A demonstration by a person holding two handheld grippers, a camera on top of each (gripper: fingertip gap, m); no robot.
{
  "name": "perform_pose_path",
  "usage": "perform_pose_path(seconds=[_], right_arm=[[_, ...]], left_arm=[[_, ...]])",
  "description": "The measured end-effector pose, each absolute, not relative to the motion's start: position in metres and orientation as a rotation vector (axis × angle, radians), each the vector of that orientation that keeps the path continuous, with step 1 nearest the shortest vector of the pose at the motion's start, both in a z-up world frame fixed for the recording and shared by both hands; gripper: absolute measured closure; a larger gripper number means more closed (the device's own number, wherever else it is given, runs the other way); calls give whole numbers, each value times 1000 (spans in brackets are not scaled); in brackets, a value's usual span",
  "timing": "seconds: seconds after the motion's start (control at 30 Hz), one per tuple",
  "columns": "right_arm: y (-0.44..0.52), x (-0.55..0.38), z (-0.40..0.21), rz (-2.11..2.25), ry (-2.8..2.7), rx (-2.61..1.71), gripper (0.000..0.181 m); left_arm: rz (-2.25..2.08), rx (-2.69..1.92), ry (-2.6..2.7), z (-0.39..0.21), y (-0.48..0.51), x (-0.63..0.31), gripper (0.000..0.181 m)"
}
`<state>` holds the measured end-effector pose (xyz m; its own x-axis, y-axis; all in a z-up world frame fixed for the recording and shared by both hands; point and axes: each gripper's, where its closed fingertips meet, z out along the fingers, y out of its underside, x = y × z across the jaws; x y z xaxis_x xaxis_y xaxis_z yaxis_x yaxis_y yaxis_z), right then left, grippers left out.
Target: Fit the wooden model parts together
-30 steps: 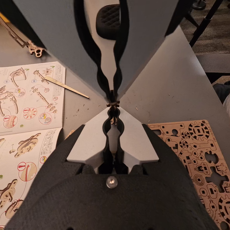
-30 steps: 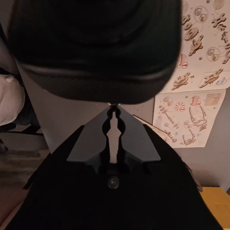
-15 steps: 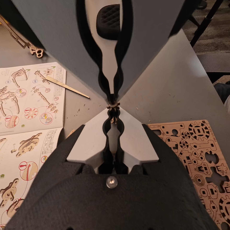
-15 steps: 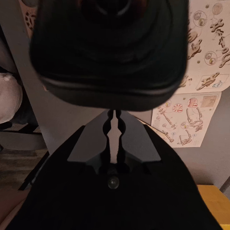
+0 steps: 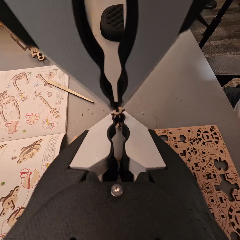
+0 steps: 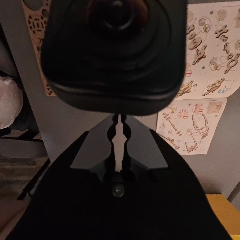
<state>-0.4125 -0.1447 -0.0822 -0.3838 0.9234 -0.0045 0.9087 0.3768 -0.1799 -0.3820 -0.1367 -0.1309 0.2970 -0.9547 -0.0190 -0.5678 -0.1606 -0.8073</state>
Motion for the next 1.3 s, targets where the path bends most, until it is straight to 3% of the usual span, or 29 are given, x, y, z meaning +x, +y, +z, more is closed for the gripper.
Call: perform_pose_path(seconds=[0.8, 1.03, 1.3], right_arm=[[-143, -418, -86, 360, -2457, -1786, 174], [-143, -421, -85, 620, -2325, -1845, 179], [-138, -424, -64, 1436, -1927, -2009, 180]], left_arm=[[-707, -1881, 1353, -131, -138, -382, 181], [-807, -1935, 1309, -130, -140, -382, 181], [-1381, -1969, 1047, -99, -153, -374, 181]])
